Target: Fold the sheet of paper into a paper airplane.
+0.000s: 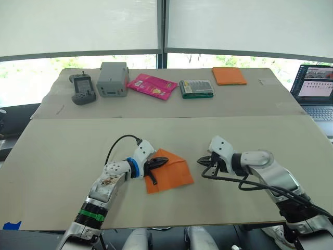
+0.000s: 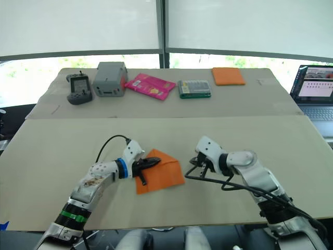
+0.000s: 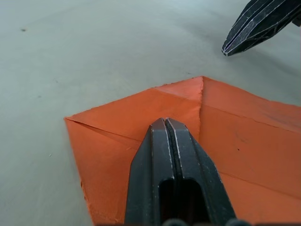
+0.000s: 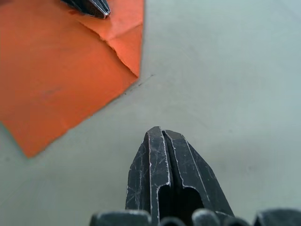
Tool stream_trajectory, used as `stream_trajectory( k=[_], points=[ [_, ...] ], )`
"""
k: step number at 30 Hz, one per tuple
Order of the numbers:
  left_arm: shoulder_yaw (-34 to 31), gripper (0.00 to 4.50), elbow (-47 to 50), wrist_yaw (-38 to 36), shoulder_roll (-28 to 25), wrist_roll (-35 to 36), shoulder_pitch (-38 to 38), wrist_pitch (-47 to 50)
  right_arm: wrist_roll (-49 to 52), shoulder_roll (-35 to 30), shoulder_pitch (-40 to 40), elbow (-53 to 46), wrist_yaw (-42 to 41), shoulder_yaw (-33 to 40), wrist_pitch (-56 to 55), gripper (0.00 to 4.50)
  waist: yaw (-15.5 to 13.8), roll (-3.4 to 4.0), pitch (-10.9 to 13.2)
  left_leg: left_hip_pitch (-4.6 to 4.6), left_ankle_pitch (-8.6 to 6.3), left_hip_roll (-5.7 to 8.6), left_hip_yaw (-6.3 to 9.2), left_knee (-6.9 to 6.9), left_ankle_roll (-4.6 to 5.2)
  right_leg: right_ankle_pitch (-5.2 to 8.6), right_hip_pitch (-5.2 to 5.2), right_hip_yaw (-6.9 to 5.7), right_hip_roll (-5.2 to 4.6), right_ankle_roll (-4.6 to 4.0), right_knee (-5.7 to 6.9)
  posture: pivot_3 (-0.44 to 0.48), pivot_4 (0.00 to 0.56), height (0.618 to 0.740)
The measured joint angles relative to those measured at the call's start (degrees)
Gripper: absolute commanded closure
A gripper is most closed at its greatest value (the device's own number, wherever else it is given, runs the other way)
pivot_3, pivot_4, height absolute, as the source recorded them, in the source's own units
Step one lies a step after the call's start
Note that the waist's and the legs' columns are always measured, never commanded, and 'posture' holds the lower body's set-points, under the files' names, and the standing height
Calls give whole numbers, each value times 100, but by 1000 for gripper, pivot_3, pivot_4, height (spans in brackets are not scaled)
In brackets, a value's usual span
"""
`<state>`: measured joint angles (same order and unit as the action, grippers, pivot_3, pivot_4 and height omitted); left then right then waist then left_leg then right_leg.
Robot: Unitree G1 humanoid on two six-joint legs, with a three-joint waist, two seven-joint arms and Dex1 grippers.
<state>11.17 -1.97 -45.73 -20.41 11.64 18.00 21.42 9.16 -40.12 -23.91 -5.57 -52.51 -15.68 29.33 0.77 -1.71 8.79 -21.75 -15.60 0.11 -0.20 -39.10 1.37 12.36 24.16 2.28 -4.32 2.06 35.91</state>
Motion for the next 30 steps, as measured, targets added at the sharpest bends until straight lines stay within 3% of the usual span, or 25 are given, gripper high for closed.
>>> stream_trajectory(
  k=[2, 5, 9, 15, 17, 20, 30],
  points=[
    [0, 4500, 9, 7, 8, 1, -10, -1, 134, 0, -8, 2, -209, 29, 68, 4197, -5, 0, 0, -1, 0, 0, 1, 0, 0, 0, -1, 0, -1, 0, 0, 0, 150, 740],
    [0, 4500, 39, 13, 19, 0, -29, -4, 936, -35, 222, -489, -476, 362, 1071, 3277, -12, 0, 0, -7, -1, -2, 7, 0, 2, 0, 1, -1, -4, 0, -2, 0, 150, 740],
    [-20, 4500, 60, 25, 15, -4, -52, -3, 2389, 369, 856, -1445, -199, 1183, 2725, 1874, -22, 0, 0, -11, -2, -4, 14, 0, 3, 0, 1, -2, -8, -1, 0, 0, 150, 740],
    [-19, 4500, 58, 12, 22, -8, -73, -17, 2913, 1473, 2315, -2626, 1521, 2084, 4059, 1874, -60, 4, -2, -16, -2, -1, 9, -3, 2, 1, 6, 2, -9, 2, 6, 0, 150, 740],
    [-8, 4500, 37, 11, 31, -8, -67, -16, 3188, 2006, 2005, -2640, 1904, 2670, 5232, 1874, -17, 4, -3, -10, 0, -3, 5, -9, 4, -8, -3, 7, -8, 2, 4, 0, 150, 740],
    [27, 4500, 33, -15, 51, -6, -66, -31, 4103, 2225, 1793, -2302, 2450, 3226, 6138, 1874, -33, 4, -3, -9, 5, -3, 13, -9, 12, -8, -7, -2, -7, 2, 2, 0, 150, 740],
    [32, 4500, 1, -15, 59, -28, -41, -45, 6871, 3187, 992, -144, 5945, 4458, 6281, 1874, 1, 7, -5, -9, 9, -2, 4, -4, 20, -9, -6, 5, -6, 3, 5, 0, 150, 740]
  ],
)
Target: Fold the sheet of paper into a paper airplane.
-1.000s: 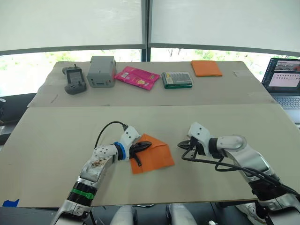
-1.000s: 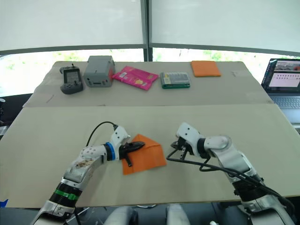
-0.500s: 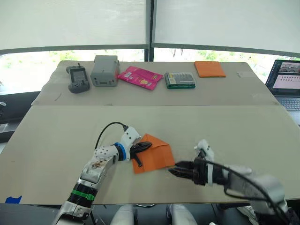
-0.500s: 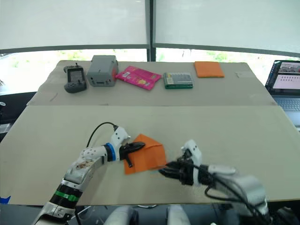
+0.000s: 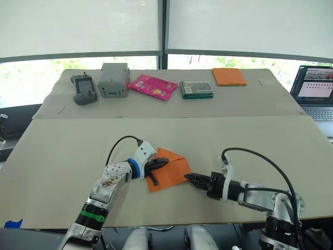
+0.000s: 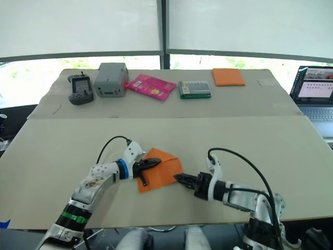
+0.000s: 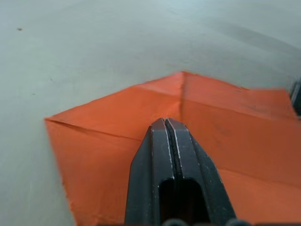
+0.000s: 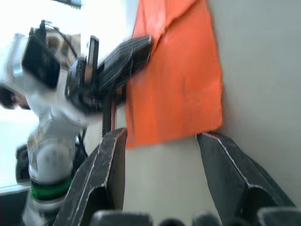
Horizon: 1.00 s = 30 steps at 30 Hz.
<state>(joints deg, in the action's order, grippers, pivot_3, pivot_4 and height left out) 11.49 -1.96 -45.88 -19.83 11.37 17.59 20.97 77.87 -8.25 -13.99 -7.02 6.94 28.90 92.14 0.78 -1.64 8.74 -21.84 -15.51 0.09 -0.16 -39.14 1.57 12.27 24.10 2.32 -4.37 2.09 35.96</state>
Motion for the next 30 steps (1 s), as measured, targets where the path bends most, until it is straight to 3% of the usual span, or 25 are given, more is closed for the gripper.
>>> stream_trajectory(
  k=[3, 10, 17, 28, 30],
  points=[
    [4, 4500, 2, 2, 0, -1, -1, -2, 966, -90, -11, 274, 1031, -61, -160, 1874, -5, 2, -1, -4, 0, 1, 0, 0, 1, 0, 0, -1, -2, 1, -5, 0, 150, 740],
    [13, 4500, 5, 15, -4, -2, -19, -71, 3361, -974, 440, 249, 2923, -1298, -1821, 1874, 7, 2, -1, -12, 0, 1, -4, 0, 2, 3, -3, 1, -1, 9, -15, 0, 150, 740],
    [13, 4500, 6, 20, -2, -3, -24, -86, 3479, -1254, 520, -17, 2891, -1772, -2659, 1874, 4, 2, -1, -17, 1, -1, -4, 0, 3, 3, 1, 1, 0, 11, -16, 0, 150, 740],
    [13, 4500, 17, 22, -2, -5, -26, -87, 3469, -1739, 425, -40, 2026, -2324, -3000, 1874, 4, 2, -1, -20, 0, -2, -4, 0, 3, 3, 4, 1, 0, 11, -17, 0, 150, 740],
    [14, 4500, 16, 23, 2, -5, -25, -91, 3469, -1778, 337, -39, 1920, -2434, -3011, 2410, 0, 2, -1, -20, 0, -2, -4, 0, 3, 3, 5, 1, 0, 10, -17, 0, 150, 740]
  ],
)
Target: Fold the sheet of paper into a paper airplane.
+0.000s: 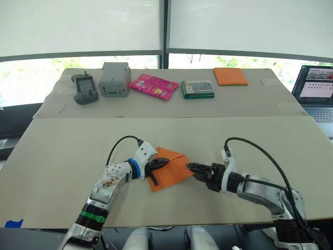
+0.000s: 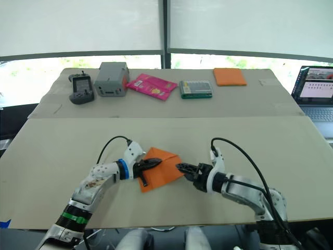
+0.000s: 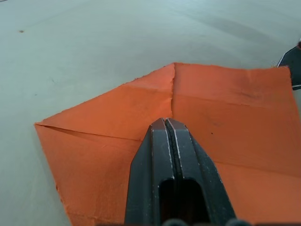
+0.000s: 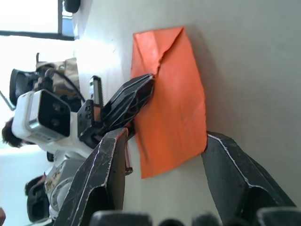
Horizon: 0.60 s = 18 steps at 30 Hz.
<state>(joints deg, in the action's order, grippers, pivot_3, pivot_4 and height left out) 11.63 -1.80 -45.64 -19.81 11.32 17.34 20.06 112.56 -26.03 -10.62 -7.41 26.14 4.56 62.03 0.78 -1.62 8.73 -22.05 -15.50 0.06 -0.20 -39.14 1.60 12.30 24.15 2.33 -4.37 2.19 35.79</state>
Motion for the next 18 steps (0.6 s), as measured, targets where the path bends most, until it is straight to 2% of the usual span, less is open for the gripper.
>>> stream_trajectory(
  k=[6, 12, 18],
  points=[
    [0, 4500, -1, 2, 2, -1, 4, -1, -284, -135, -203, 24, -397, -204, -70, 4460, -5, 0, 0, -4, 0, 0, 0, 0, 1, 0, 2, -1, -1, 0, -2, 0, 150, 740],
    [-18, 4500, -2, 3, -13, 0, 3, -2, -1001, -380, -346, -289, -1338, -487, 100, 4488, -3, 0, 0, -5, -1, -1, 1, 0, 2, 0, 5, -1, 0, 0, -3, 0, 150, 740],
    [-26, 4500, -3, 2, -26, 2, 4, -2, -2557, -516, -552, -722, -2766, -1026, 179, 4488, -5, 0, 0, -5, -2, -1, 2, 0, 3, 0, 5, -4, 2, 0, -4, 0, 150, 740]
  ],
)
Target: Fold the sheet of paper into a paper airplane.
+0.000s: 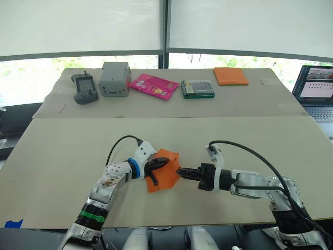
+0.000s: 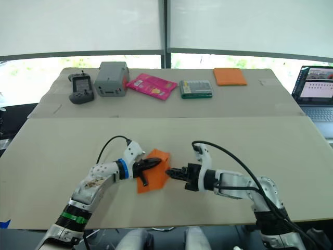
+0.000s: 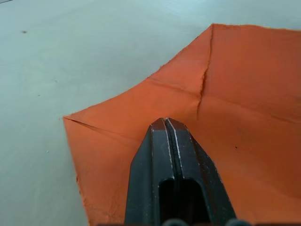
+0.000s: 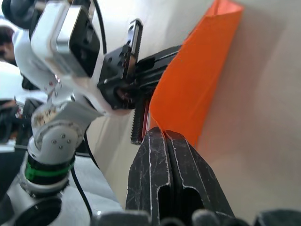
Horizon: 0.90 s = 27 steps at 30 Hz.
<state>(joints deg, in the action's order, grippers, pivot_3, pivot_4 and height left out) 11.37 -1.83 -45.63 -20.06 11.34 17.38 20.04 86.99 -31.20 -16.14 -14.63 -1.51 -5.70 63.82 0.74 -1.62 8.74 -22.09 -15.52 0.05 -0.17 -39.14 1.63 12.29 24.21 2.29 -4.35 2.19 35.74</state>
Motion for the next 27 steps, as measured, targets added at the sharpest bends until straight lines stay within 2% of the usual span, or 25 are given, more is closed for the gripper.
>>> stream_trajectory(
  k=[4, 9, 15, 27],
  points=[
    [-21, 4500, 74, -13, -144, 17, -11, 59, -1862, -397, -363, -283, -1283, -909, -341, 4488, 16, -2, 1, 2, 0, 0, 0, 0, 0, 0, 4, -2, 2, 0, 1, 0, 150, 740],
    [-111, 4500, 199, -16, -300, 28, -71, 160, -2756, -315, -382, -280, -1991, -1156, -485, 4488, 15, -3, 2, 0, 0, 0, 2, 2, 0, -1, 10, -3, 1, -2, 2, 0, 150, 740],
    [-182, 4500, 451, -26, -463, 43, -271, 232, -3177, 38, -450, -283, -2353, -1113, -486, 4488, 10, -4, 3, 2, 0, 0, 3, 2, 0, -1, 9, -3, -1, -2, 4, 0, 150, 740],
    [-183, 4500, 486, -9, -456, 55, -309, 249, -3225, 498, -723, -298, -2435, -687, -331, 4488, 5, -4, 3, 2, 0, 2, 4, 2, -1, -2, 9, -3, -4, -3, 4, 0, 150, 740]
  ],
)
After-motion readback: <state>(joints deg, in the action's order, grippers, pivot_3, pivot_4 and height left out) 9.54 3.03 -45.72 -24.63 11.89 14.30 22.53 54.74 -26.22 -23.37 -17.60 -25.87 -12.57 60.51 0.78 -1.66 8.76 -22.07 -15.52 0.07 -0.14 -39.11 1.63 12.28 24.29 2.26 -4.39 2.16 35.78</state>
